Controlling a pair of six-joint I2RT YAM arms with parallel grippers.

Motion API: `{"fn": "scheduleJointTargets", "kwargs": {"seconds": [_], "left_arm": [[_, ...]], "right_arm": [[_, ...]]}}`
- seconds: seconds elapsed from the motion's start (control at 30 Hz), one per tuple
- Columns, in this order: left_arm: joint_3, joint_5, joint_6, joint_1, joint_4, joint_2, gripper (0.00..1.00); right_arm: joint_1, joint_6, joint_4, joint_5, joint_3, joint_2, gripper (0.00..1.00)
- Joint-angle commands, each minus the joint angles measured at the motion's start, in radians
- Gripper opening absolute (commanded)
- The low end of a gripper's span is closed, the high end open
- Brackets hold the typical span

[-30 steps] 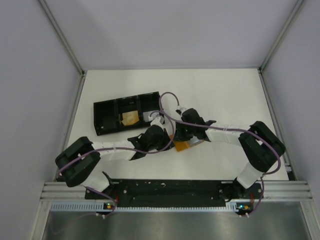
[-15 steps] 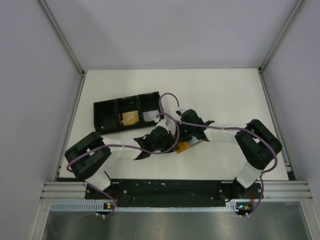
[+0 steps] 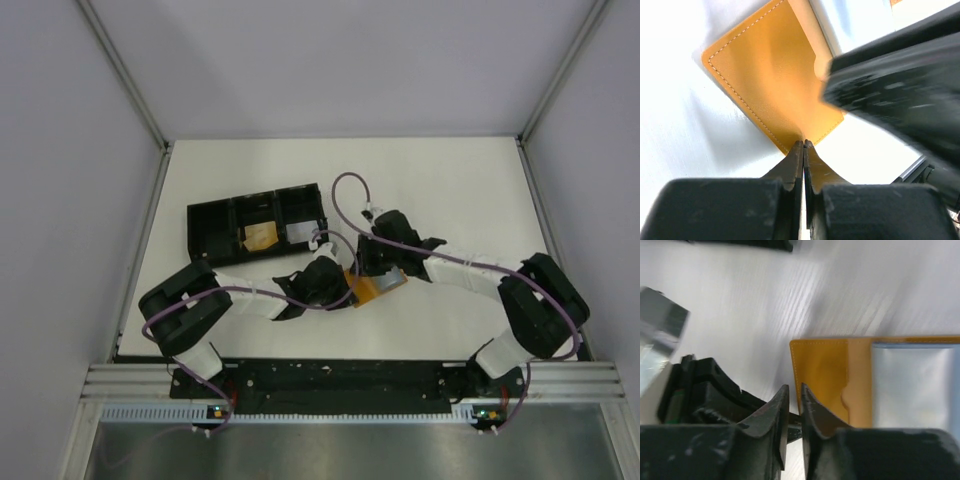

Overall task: Take the credit cards out of the card holder
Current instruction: Remove the credit card from the card holder.

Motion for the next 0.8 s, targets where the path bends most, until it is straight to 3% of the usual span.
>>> {"fn": "scheduleJointTargets", "kwargs": {"seconds": [0.0, 0.07, 0.17, 0.77], "left_arm": [[0.001, -0.04, -0.001, -0.003, -0.035, -0.005, 0.0], [-0.002, -0.05, 0.011, 0.001, -0.04, -0.005, 0.0], [0.001, -0.053, 0.028, 0.011, -0.068, -0.009, 0.0], [0.013, -0.07, 0.102, 0.039, -0.163, -0.037, 0.0]], "right_arm": [[-0.077, -0.033, -0.03, 0.06, -0.042, -0.147, 0.22], [-0.117, -0.035, -0.03, 0.056, -0.077, -0.172, 0.32], [-0.138, -0.033, -0.038, 0.056, -0.117, -0.184, 0.39], [-0.142, -0.023, -0.102, 0.163, -0.176, -0.268, 0.48]]}}
